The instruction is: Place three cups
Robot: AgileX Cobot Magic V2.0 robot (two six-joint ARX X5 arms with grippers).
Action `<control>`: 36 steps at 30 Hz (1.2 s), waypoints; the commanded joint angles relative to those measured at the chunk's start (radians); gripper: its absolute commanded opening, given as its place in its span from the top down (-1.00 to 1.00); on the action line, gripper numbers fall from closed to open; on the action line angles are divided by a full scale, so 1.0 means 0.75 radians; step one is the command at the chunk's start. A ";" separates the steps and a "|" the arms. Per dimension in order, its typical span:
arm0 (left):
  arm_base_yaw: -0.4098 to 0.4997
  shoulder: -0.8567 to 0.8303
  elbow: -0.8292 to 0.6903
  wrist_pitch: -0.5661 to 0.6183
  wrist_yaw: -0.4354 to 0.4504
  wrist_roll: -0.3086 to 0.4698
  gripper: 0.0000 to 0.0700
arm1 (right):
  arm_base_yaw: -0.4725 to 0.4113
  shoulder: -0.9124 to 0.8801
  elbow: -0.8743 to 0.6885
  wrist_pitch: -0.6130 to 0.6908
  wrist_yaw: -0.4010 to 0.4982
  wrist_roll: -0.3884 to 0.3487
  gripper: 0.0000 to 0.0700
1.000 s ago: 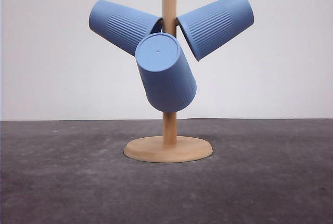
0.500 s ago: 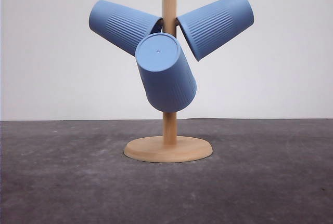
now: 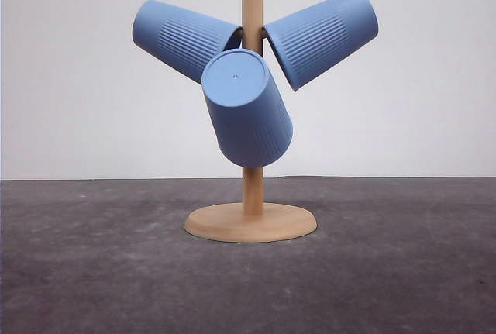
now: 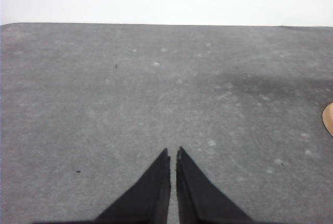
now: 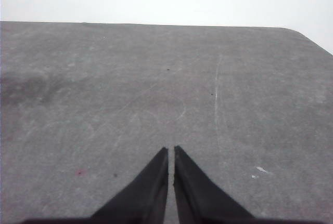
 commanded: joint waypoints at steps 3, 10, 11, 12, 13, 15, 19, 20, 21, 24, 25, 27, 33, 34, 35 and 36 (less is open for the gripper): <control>-0.001 -0.002 -0.019 -0.007 -0.004 -0.001 1.00 | -0.002 0.002 -0.003 0.014 0.004 0.017 0.95; -0.001 -0.001 -0.019 -0.007 -0.004 -0.001 1.00 | -0.002 0.002 -0.003 0.013 0.004 0.017 0.95; -0.001 -0.001 -0.019 -0.007 -0.004 -0.001 1.00 | -0.002 0.002 -0.003 0.013 0.004 0.017 0.95; -0.001 -0.001 -0.019 -0.007 -0.004 -0.001 1.00 | -0.002 0.002 -0.003 0.014 0.004 0.017 0.95; -0.001 -0.001 -0.019 -0.007 -0.004 -0.001 1.00 | -0.002 0.002 -0.003 0.013 0.004 0.017 0.95; -0.001 -0.001 -0.019 -0.007 -0.004 -0.001 1.00 | -0.002 0.002 -0.003 0.013 0.004 0.017 0.95; -0.001 -0.002 -0.019 -0.007 -0.004 -0.001 1.00 | -0.002 0.002 -0.003 0.013 0.004 0.017 0.95; -0.001 -0.001 -0.019 -0.007 -0.004 -0.001 1.00 | -0.002 0.002 -0.003 0.013 0.004 0.017 0.95; -0.001 -0.001 -0.019 -0.007 -0.004 -0.001 1.00 | -0.002 0.002 -0.003 0.013 0.004 0.017 0.95; -0.001 -0.001 -0.019 -0.007 -0.004 -0.001 1.00 | -0.002 0.002 -0.003 0.013 0.004 0.017 0.95; -0.001 -0.002 -0.019 -0.007 -0.004 -0.001 1.00 | -0.002 0.002 -0.003 0.013 0.004 0.017 0.95; -0.001 -0.001 -0.019 -0.007 -0.004 -0.001 1.00 | -0.002 0.002 -0.003 0.013 0.004 0.017 0.95; -0.001 -0.001 -0.019 -0.007 -0.004 -0.001 1.00 | -0.002 0.002 -0.003 0.013 0.004 0.017 0.95; -0.001 -0.001 -0.019 -0.007 -0.004 -0.001 1.00 | -0.002 0.002 -0.003 0.013 0.004 0.017 0.95; -0.001 -0.001 -0.019 -0.007 -0.004 -0.001 1.00 | -0.002 0.002 -0.003 0.013 0.004 0.017 0.95; -0.001 -0.001 -0.019 -0.007 -0.004 -0.001 1.00 | -0.002 0.002 -0.003 0.013 0.004 0.017 0.95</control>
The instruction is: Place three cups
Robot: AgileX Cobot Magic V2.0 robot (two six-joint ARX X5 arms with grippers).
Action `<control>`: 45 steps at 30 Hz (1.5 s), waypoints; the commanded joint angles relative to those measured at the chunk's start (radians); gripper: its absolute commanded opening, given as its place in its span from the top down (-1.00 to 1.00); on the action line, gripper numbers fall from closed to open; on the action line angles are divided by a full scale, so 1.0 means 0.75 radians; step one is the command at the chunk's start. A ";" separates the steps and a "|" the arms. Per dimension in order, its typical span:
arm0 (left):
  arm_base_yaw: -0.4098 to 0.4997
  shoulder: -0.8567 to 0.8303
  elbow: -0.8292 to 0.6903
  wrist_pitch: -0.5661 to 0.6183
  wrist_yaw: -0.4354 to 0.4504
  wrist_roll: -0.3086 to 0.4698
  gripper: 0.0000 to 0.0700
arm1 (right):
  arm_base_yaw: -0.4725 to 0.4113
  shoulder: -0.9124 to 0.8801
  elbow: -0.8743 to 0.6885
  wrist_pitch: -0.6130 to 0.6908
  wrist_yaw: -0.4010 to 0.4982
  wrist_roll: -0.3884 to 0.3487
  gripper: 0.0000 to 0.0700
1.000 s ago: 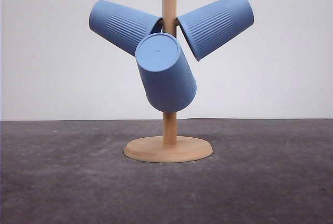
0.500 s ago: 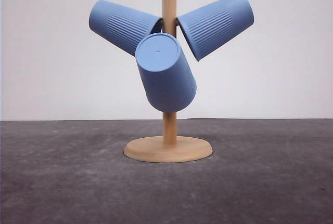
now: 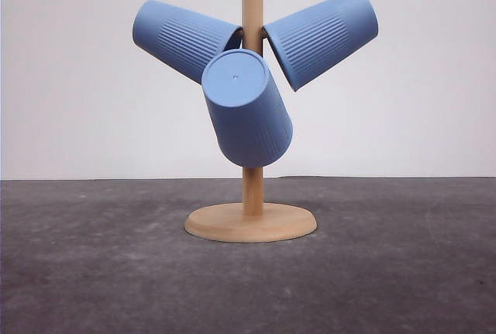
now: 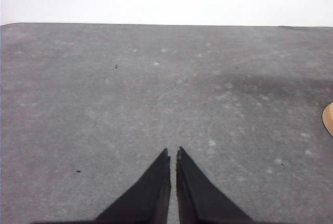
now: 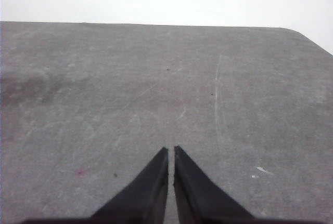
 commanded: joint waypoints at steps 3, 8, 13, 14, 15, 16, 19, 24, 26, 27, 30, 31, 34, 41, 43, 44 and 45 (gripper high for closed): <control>-0.001 -0.001 -0.019 -0.007 -0.004 0.000 1.00 | -0.002 0.002 -0.003 0.013 0.004 0.017 0.95; -0.001 -0.001 -0.019 -0.007 -0.004 0.000 1.00 | -0.002 0.002 -0.003 0.013 0.004 0.017 0.95; -0.001 -0.001 -0.019 -0.007 -0.004 0.000 1.00 | -0.002 0.002 -0.003 0.013 0.004 0.017 0.95; -0.001 -0.001 -0.019 -0.007 -0.004 0.000 1.00 | -0.002 0.002 -0.003 0.014 0.004 0.017 0.95; -0.001 -0.001 -0.019 -0.007 -0.004 0.000 1.00 | -0.002 0.002 -0.003 0.013 0.004 0.017 0.95; -0.001 -0.001 -0.019 -0.007 -0.004 0.000 1.00 | -0.002 0.002 -0.003 0.013 0.004 0.017 0.95; -0.001 -0.001 -0.019 -0.007 -0.004 0.000 1.00 | -0.002 0.002 -0.003 0.013 0.004 0.017 0.95; -0.001 -0.002 -0.019 -0.007 -0.004 0.000 1.00 | -0.002 0.002 -0.003 0.013 0.004 0.017 0.95; -0.001 -0.002 -0.019 -0.007 -0.004 0.000 1.00 | -0.002 0.002 -0.003 0.013 0.004 0.017 0.95; -0.001 -0.002 -0.019 -0.007 -0.004 0.000 1.00 | -0.002 0.002 -0.003 0.013 0.004 0.017 0.95; -0.001 -0.002 -0.019 -0.007 -0.004 0.000 1.00 | -0.002 0.002 -0.003 0.013 0.004 0.017 0.95; -0.001 -0.001 -0.019 -0.007 -0.004 0.000 1.00 | -0.002 0.002 -0.003 0.013 0.004 0.017 0.95; -0.001 -0.001 -0.019 -0.007 -0.004 0.000 1.00 | -0.002 0.002 -0.003 0.013 0.004 0.017 0.95; -0.001 -0.001 -0.019 -0.007 -0.004 0.000 1.00 | -0.002 0.002 -0.003 0.013 0.004 0.017 0.95; -0.001 -0.001 -0.019 -0.007 -0.004 0.000 1.00 | -0.002 0.002 -0.003 0.013 0.004 0.017 0.95; -0.001 -0.001 -0.019 -0.007 -0.004 0.000 1.00 | -0.002 0.002 -0.003 0.013 0.004 0.017 0.95; -0.001 -0.001 -0.019 -0.007 -0.004 0.000 1.00 | -0.002 0.002 -0.003 0.013 0.004 0.017 0.95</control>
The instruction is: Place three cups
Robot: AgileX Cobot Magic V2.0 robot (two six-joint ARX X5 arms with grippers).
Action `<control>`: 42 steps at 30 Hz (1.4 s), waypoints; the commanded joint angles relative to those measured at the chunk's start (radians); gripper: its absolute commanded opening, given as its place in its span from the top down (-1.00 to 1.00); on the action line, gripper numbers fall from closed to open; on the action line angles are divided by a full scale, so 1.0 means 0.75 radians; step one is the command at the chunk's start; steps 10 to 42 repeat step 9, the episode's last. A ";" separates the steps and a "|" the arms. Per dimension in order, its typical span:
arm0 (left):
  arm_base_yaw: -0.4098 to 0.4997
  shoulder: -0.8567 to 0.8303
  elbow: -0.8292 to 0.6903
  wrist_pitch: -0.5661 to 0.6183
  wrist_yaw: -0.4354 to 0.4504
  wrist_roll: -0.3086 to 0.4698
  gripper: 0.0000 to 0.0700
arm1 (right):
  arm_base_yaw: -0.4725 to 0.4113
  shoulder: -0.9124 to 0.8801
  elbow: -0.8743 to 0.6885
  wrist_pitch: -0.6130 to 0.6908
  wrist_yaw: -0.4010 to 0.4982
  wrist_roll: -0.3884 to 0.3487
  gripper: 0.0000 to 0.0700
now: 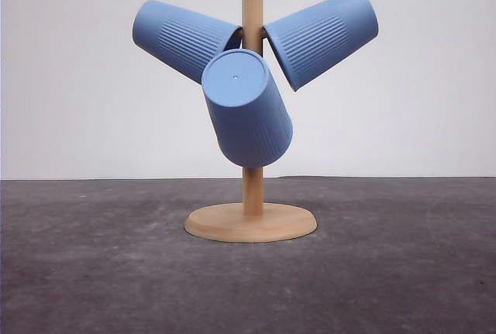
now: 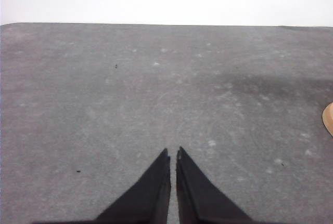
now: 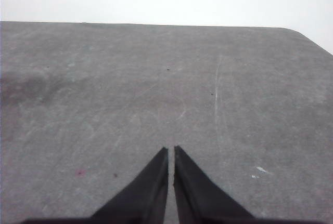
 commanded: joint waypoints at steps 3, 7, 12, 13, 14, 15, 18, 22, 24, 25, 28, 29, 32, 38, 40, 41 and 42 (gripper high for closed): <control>-0.001 -0.001 -0.019 -0.007 -0.004 -0.001 1.00 | -0.002 0.002 -0.003 0.013 0.004 0.017 0.95; -0.001 -0.001 -0.019 -0.007 -0.004 -0.001 1.00 | -0.002 0.002 -0.003 0.013 0.004 0.017 0.95; -0.001 -0.002 -0.019 -0.007 -0.004 -0.001 1.00 | -0.002 0.002 -0.003 0.013 0.004 0.017 0.95; -0.001 -0.002 -0.019 -0.007 -0.004 -0.001 1.00 | -0.002 0.002 -0.003 0.013 0.004 0.017 0.95; -0.001 -0.002 -0.019 -0.007 -0.004 -0.001 1.00 | -0.002 0.002 -0.003 0.013 0.004 0.017 0.95; -0.001 -0.002 -0.019 -0.007 -0.004 -0.001 1.00 | -0.002 0.002 -0.003 0.013 0.004 0.017 0.95; -0.001 -0.002 -0.019 -0.007 -0.004 -0.001 1.00 | -0.002 0.002 -0.003 0.013 0.004 0.017 0.95; -0.001 -0.002 -0.019 -0.007 -0.004 -0.001 1.00 | -0.002 0.002 -0.003 0.013 0.004 0.017 0.95; -0.001 -0.002 -0.019 -0.007 -0.004 -0.001 1.00 | -0.002 0.002 -0.003 0.013 0.004 0.017 0.95; -0.001 -0.002 -0.019 -0.007 -0.004 -0.001 1.00 | -0.002 0.002 -0.003 0.013 0.004 0.017 0.95; -0.001 -0.002 -0.019 -0.007 -0.004 -0.001 1.00 | -0.002 0.002 -0.003 0.013 0.004 0.017 0.95; -0.001 -0.002 -0.019 -0.007 -0.004 -0.001 1.00 | -0.002 0.002 -0.003 0.013 0.004 0.017 0.95; -0.001 -0.002 -0.019 -0.007 -0.004 -0.001 1.00 | -0.002 0.002 -0.003 0.013 0.004 0.017 0.95; -0.001 -0.002 -0.019 -0.007 -0.004 -0.001 1.00 | -0.002 0.002 -0.003 0.013 0.004 0.017 0.95; -0.001 -0.002 -0.019 -0.007 -0.004 -0.001 1.00 | -0.002 0.002 -0.003 0.013 0.004 0.017 0.95; -0.001 -0.002 -0.019 -0.007 -0.004 -0.001 1.00 | -0.002 0.002 -0.003 0.013 0.004 0.017 0.95; -0.001 -0.002 -0.019 -0.007 -0.004 -0.001 1.00 | -0.002 0.002 -0.003 0.013 0.004 0.017 0.95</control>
